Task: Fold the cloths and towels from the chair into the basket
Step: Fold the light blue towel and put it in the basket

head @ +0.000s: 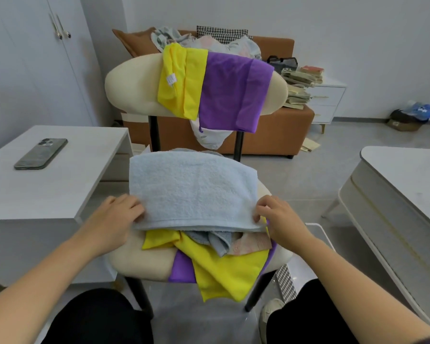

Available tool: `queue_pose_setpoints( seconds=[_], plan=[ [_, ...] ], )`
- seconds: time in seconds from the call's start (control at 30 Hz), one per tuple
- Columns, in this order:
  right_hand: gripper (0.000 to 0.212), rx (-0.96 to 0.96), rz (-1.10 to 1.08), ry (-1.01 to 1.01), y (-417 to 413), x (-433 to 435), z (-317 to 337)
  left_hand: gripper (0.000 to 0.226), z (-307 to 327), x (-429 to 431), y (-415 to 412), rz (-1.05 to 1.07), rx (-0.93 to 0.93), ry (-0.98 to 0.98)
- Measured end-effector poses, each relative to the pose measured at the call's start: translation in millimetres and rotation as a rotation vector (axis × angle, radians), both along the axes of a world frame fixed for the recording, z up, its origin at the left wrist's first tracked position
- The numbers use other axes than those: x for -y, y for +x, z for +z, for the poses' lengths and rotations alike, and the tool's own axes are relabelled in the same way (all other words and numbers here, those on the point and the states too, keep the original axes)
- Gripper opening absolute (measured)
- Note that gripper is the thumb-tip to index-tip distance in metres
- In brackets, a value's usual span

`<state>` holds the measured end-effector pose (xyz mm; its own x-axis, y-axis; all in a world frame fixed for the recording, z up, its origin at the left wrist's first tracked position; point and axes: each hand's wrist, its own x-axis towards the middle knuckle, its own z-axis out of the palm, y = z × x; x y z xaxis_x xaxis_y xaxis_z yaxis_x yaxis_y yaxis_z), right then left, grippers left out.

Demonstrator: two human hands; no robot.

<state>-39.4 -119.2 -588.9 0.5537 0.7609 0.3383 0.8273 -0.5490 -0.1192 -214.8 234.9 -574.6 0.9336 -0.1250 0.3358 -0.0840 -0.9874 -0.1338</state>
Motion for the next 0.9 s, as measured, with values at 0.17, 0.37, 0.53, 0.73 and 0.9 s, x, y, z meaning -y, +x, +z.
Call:
queue_pose_setpoints(
  seconds=[0.17, 0.37, 0.53, 0.73, 0.9],
  plan=[
    [0.050, -0.035, -0.067, 0.343, 9, -25, 25, 0.032, 34, 33, 32, -0.005, 0.287, -0.264],
    [0.059, -0.197, -0.074, 0.192, -1, -111, 38, 0.065, 26, 80, 100, 0.089, 0.095, -0.272],
    [0.078, -0.167, -0.175, 0.055, 0, -138, 5, 0.073, 1, 70, 119, 0.245, -0.006, -0.235],
    [0.080, -0.139, -0.246, 0.064, -2, -143, -9, 0.071, -15, 61, 112, 0.374, -0.012, -0.450],
    [0.082, -0.168, -0.310, 0.061, -7, -143, -8, 0.060, -20, 51, 103, 0.499, -0.003, -0.548]
  ],
)
